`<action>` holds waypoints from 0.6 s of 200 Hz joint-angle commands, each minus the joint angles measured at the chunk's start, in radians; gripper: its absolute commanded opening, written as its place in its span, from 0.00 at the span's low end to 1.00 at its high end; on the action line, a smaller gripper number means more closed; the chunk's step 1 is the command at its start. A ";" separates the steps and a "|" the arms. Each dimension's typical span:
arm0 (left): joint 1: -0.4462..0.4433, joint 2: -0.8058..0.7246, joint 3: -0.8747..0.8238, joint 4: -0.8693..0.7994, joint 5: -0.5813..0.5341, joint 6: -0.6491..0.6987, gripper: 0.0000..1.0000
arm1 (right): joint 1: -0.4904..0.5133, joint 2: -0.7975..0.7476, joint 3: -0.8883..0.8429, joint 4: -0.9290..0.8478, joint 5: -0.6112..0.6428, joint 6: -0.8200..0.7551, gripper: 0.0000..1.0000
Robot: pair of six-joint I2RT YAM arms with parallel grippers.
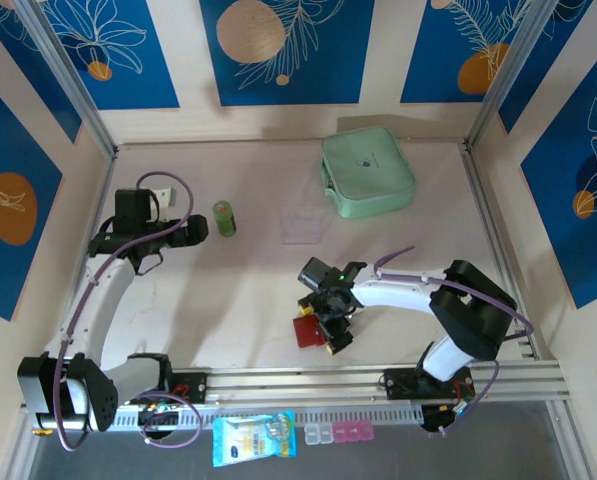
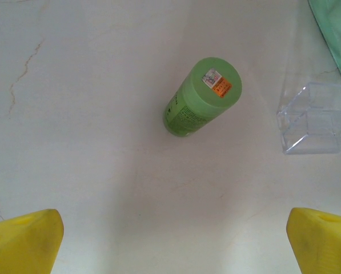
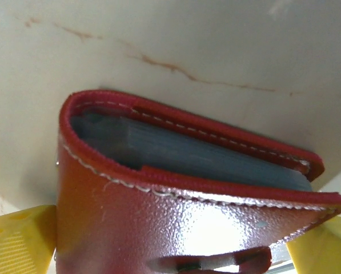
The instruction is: Take the credit cards out of the card holder
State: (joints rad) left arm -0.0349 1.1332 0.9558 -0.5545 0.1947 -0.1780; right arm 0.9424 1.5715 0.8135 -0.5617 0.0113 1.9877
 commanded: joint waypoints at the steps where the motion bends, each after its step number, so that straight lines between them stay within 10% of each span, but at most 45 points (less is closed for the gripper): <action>1: -0.007 -0.007 -0.011 0.023 0.026 -0.011 1.00 | 0.009 0.024 0.017 0.006 0.005 0.033 0.99; 120: -0.009 -0.009 -0.009 0.018 0.021 -0.009 1.00 | -0.045 0.072 0.219 -0.173 0.112 -0.382 0.74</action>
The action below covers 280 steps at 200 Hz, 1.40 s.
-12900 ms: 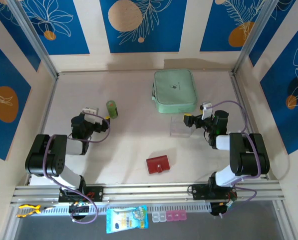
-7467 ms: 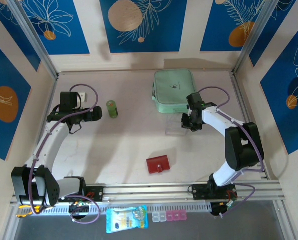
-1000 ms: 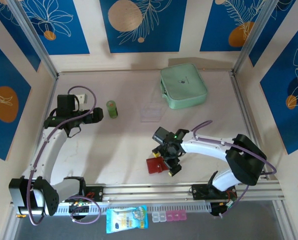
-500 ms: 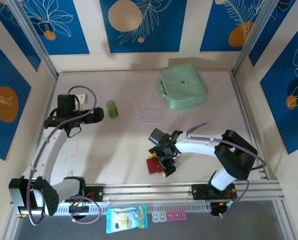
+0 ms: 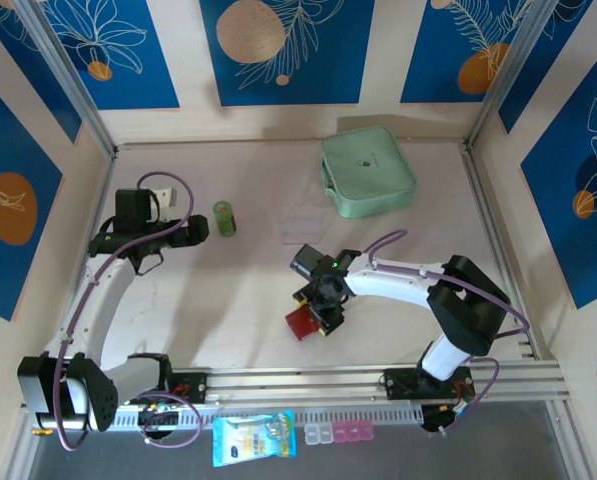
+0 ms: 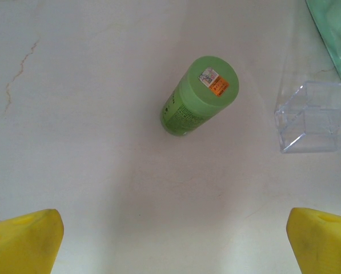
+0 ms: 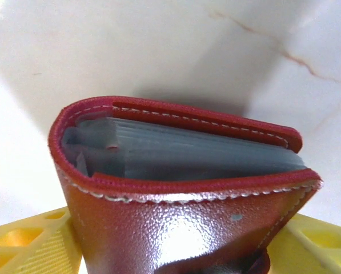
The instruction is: Take the credit cards out of the card holder
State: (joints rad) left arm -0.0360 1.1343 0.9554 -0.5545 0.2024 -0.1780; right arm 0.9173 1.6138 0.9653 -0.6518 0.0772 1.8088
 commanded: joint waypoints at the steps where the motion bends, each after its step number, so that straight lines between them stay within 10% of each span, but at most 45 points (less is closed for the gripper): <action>1: -0.008 -0.011 -0.009 0.018 0.014 -0.009 1.00 | -0.022 0.031 0.070 -0.086 0.047 -0.213 0.74; 112: -0.085 -0.006 -0.037 -0.011 0.093 -0.173 0.99 | -0.102 0.298 0.445 -0.226 -0.034 -1.083 0.71; 280: -0.354 0.107 -0.295 0.389 0.182 -0.536 0.70 | -0.132 0.304 0.479 -0.181 -0.017 -1.127 0.87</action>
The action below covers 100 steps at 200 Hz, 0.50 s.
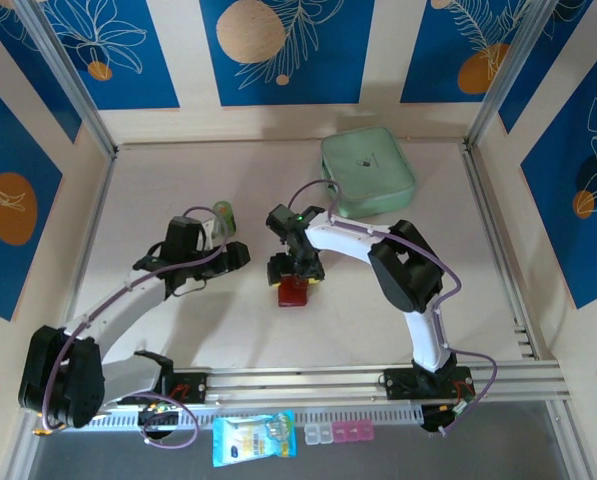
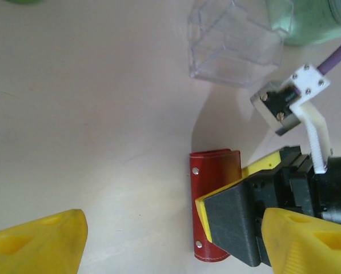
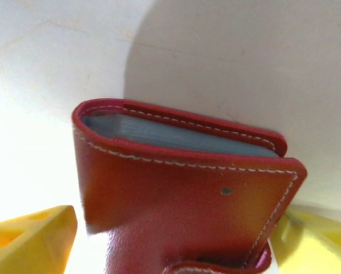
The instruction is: Take the credit cards out of the card holder
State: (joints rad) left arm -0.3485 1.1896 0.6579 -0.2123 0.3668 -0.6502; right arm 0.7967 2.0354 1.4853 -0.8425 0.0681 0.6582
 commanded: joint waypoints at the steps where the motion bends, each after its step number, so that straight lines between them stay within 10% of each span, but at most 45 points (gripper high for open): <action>1: -0.044 0.054 0.004 0.048 0.018 -0.066 0.69 | -0.012 -0.120 -0.043 0.012 -0.006 0.025 0.87; 100: -0.184 0.213 -0.008 0.291 0.074 -0.207 0.05 | -0.079 -0.323 -0.266 0.079 -0.050 0.115 0.59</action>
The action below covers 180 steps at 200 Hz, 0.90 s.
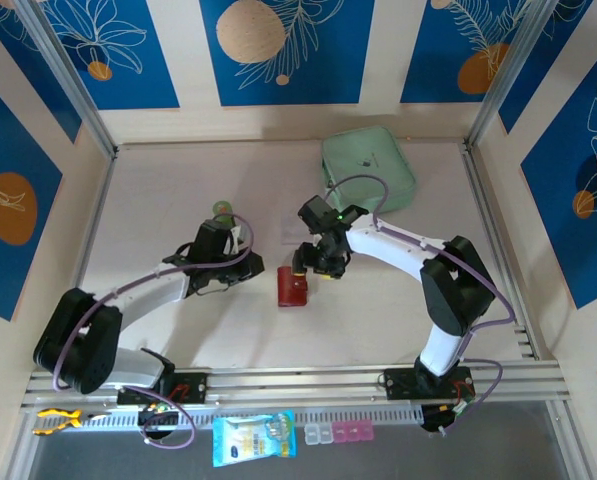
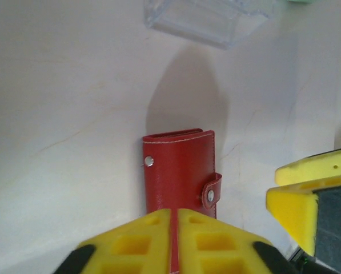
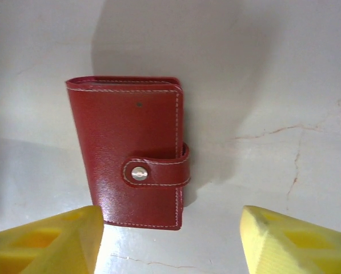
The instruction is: Take the credit cards out of the card holder
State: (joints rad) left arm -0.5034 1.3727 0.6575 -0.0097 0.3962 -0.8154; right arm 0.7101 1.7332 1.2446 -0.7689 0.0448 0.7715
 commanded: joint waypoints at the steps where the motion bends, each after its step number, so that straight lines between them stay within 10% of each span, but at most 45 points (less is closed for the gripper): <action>1: -0.029 0.030 -0.008 0.090 0.044 -0.042 0.05 | 0.008 -0.021 -0.025 0.007 -0.026 0.001 0.58; 180: -0.084 0.201 -0.093 0.315 0.116 -0.159 0.00 | 0.124 0.239 0.225 -0.148 0.107 -0.026 0.36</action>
State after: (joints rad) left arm -0.5766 1.5555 0.5766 0.2993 0.4946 -0.9714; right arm 0.8284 1.9457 1.4269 -0.8749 0.1341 0.7589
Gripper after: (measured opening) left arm 0.061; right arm 0.367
